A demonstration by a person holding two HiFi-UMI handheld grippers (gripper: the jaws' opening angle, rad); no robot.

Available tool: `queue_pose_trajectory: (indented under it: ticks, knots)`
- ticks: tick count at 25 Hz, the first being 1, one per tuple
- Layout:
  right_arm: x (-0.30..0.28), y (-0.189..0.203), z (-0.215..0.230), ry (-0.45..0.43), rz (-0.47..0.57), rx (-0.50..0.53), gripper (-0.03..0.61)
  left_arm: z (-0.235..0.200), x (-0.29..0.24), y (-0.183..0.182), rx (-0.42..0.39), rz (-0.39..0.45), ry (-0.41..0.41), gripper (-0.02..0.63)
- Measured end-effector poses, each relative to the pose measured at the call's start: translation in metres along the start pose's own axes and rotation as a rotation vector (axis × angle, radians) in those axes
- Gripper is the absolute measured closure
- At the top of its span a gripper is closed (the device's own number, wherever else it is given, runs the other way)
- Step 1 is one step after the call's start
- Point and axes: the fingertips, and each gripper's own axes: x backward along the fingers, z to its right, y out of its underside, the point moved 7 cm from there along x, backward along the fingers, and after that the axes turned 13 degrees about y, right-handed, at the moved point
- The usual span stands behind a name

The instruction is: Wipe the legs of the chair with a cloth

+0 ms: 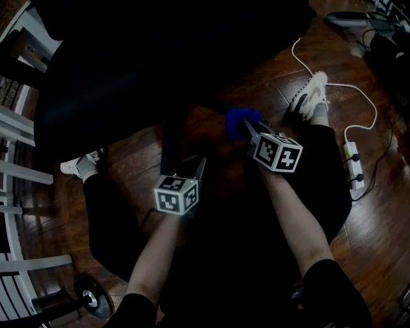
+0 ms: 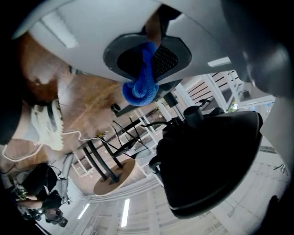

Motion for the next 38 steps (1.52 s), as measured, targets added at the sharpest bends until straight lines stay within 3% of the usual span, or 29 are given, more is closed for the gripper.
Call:
queue_pose_trajectory:
  ticks: [3, 7, 14, 17, 21, 27, 34, 38]
  knots:
    - [-0.015, -0.021, -0.03, -0.064, 0.036, 0.077, 0.537, -0.001, 0.004, -0.003, -0.01, 0.006, 0.022, 0.592]
    - [-0.049, -0.044, -0.064, -0.088, 0.071, 0.218, 0.535, -0.003, 0.008, -0.007, -0.03, 0.014, 0.029, 0.592]
    - [-0.104, -0.035, -0.106, -0.056, 0.058, 0.721, 0.532, -0.012, 0.018, -0.011, -0.026, 0.004, -0.024, 0.592]
    - [-0.111, -0.021, -0.101, -0.025, 0.018, 0.824, 0.534, -0.02, 0.021, -0.009, -0.015, -0.006, -0.051, 0.592]
    - [-0.107, -0.021, -0.08, 0.03, 0.005, 0.824, 0.534, -0.021, 0.023, -0.004, 0.038, 0.006, -0.06, 0.592]
    - [-0.09, -0.024, -0.036, 0.074, -0.032, 0.682, 0.534, -0.014, 0.017, 0.0, 0.025, -0.008, -0.05, 0.592]
    - [-0.054, -0.015, 0.002, 0.131, -0.037, 0.785, 0.534, -0.01, 0.013, 0.006, 0.017, -0.019, -0.052, 0.592]
    - [-0.036, -0.012, 0.031, 0.171, -0.027, 0.732, 0.534, -0.005, 0.009, 0.008, 0.022, -0.021, -0.043, 0.592]
